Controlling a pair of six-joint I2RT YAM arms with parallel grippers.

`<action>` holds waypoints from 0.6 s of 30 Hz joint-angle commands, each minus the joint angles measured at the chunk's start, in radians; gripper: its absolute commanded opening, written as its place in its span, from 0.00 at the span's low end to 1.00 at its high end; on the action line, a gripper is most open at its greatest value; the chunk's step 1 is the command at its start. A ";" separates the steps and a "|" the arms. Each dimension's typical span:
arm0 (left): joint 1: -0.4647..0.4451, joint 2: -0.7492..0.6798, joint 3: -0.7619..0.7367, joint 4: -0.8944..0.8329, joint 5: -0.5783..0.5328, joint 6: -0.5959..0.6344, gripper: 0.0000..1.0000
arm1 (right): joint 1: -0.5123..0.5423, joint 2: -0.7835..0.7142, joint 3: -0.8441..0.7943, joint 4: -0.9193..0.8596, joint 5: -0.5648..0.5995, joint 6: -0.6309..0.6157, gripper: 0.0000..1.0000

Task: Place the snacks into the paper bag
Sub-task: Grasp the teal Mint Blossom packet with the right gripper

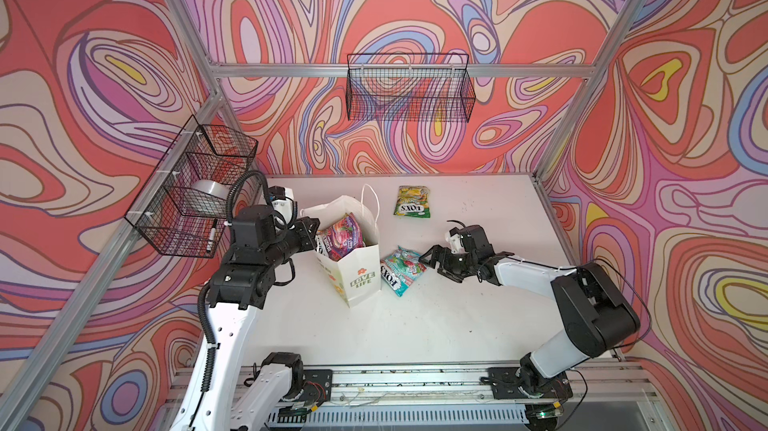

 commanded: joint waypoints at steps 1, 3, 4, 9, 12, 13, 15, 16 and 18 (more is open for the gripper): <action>-0.007 -0.005 0.005 0.006 0.011 -0.005 0.00 | -0.005 0.078 -0.002 0.141 -0.053 0.047 0.97; -0.007 -0.007 0.003 0.006 0.010 -0.006 0.00 | -0.005 0.109 -0.008 0.192 -0.068 0.065 0.95; -0.007 -0.005 0.005 0.005 0.010 -0.006 0.00 | -0.004 0.125 -0.012 0.217 -0.077 0.072 0.93; -0.007 -0.008 0.005 0.006 0.015 -0.008 0.00 | 0.012 0.198 -0.009 0.290 -0.107 0.095 0.86; -0.007 -0.006 0.005 0.007 0.016 -0.008 0.00 | 0.035 0.226 -0.002 0.313 -0.108 0.102 0.80; -0.007 -0.005 0.005 0.008 0.016 -0.008 0.00 | 0.042 0.235 0.000 0.325 -0.111 0.108 0.77; -0.007 -0.005 0.005 0.008 0.016 -0.007 0.00 | 0.049 0.246 -0.001 0.351 -0.113 0.123 0.73; -0.007 -0.005 0.004 0.008 0.016 -0.008 0.00 | 0.050 0.250 0.000 0.358 -0.116 0.128 0.70; -0.007 -0.005 0.004 0.006 0.015 -0.008 0.00 | 0.052 0.251 0.001 0.364 -0.116 0.134 0.62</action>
